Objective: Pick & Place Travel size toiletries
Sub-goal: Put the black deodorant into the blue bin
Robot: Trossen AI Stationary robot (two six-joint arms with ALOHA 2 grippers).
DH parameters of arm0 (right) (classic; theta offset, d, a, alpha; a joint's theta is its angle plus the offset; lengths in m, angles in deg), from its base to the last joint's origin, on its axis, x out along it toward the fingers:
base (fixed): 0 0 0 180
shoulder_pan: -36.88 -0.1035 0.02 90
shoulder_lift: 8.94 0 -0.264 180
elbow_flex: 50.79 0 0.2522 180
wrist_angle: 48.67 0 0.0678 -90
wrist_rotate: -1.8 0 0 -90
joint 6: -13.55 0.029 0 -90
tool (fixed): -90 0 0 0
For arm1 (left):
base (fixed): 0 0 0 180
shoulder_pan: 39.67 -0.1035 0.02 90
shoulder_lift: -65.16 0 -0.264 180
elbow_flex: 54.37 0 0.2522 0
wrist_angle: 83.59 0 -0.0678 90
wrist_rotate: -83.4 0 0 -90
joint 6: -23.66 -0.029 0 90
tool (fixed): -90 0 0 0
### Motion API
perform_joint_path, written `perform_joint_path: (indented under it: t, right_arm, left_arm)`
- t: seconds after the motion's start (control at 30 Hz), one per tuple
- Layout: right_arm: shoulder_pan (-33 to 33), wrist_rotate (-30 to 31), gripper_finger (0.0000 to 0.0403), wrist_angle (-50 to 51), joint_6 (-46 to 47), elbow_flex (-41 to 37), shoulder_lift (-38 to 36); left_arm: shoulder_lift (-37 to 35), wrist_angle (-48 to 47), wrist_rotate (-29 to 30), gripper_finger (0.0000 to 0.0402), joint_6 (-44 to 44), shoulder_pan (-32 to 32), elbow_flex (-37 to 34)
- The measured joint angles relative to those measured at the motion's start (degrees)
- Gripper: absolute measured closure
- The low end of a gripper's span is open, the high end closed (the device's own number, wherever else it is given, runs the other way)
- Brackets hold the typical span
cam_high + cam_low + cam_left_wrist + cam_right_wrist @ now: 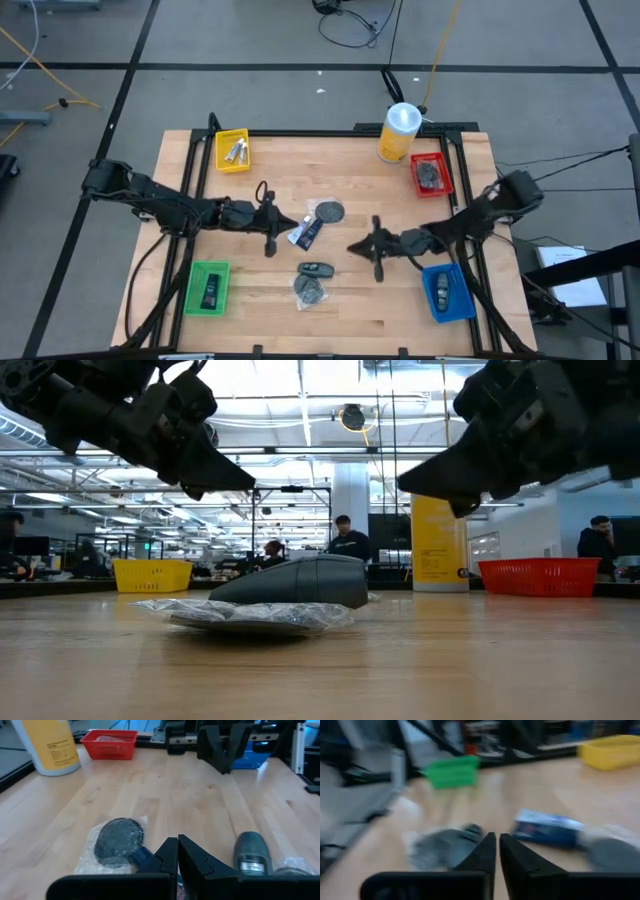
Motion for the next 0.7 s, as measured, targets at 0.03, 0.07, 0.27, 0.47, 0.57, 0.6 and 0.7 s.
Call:
perform_joint_path:
  t: [0.03,0.07,0.27,0.47,0.57,0.6,0.7]
  right_arm:
    - [0.03,-2.60,0.0374,-3.40,0.49,0.00,1.77]
    - [0.03,-4.84,0.0362,-5.96,1.14,0.00,3.07]
    - [-1.93,-7.55,0.0252,-7.77,-1.16,3.19,6.14]
    - [-3.29,-6.67,0.0132,-0.03,-8.56,13.44,11.80]
    - [-3.05,-1.19,0.0094,6.40,-12.33,18.32,13.66]
    - [-2.78,0.62,0.0086,8.43,-12.42,19.88,14.44]
    - [-2.21,2.50,0.0074,13.54,-10.36,22.72,16.36]
  left_arm:
    - [0.00,0.00,0.00,0.0392,-0.04,0.44,0.00]
    - [0.00,-0.06,0.00,0.0392,-0.17,0.89,0.00]
    - [0.00,-0.07,0.37,0.0392,-0.50,3.13,0.00]
    - [0.00,0.37,3.36,0.0392,-1.36,3.48,0.00]
    - [0.00,0.36,3.58,0.0392,-0.93,3.48,0.00]
    - [0.00,0.31,3.58,0.0392,-0.77,3.48,0.00]
    - [0.00,0.31,3.58,0.0392,-0.39,3.48,0.00]
